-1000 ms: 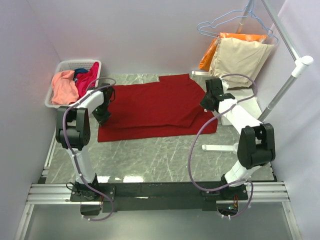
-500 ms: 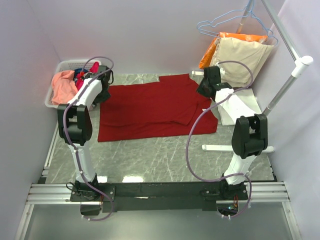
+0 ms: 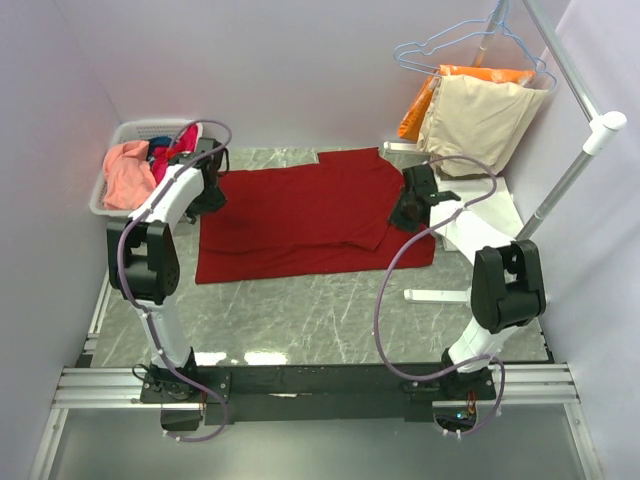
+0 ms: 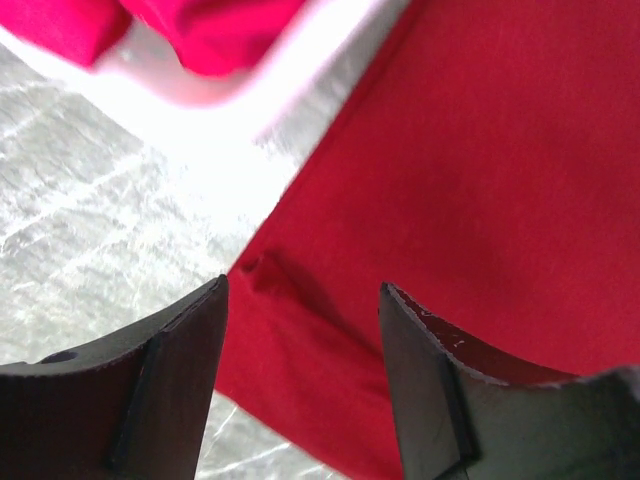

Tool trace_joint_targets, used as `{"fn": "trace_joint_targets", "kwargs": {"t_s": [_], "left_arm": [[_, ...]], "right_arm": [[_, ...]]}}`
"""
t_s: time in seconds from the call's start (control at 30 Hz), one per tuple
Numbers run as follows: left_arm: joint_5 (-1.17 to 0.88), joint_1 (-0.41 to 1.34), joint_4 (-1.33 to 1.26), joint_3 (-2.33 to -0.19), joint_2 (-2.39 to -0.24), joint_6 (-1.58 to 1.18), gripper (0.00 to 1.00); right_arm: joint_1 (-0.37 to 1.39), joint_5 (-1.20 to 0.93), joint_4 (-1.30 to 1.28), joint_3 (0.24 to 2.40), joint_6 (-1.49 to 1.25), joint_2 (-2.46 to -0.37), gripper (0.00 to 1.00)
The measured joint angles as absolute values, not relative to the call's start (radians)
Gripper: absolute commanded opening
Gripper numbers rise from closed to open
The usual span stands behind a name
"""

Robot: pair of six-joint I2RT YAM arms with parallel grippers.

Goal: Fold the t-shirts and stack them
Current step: Fold the tshirt

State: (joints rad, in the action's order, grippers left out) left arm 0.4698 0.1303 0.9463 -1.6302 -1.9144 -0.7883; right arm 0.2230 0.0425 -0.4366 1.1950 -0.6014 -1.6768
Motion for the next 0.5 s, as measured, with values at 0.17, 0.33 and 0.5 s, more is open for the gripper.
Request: {"fn": "trace_joint_targets", "kwargs": {"t_s": [0.17, 0.33, 0.5], "left_arm": [[0.445, 0.151, 0.949, -1.583, -1.898, -0.773, 0.66], [0.426, 0.157, 0.951, -1.512, -1.874, -0.771, 0.66], [0.422, 0.157, 0.955, -1.499, -1.870, -0.770, 0.67]], "right_arm": [[0.283, -0.012, -0.436, 1.131, -0.616, -1.664, 0.38], [0.334, -0.040, -0.434, 1.079, -0.638, -1.664, 0.38], [0.349, -0.046, -0.427, 1.074, -0.644, -1.667, 0.38]]}}
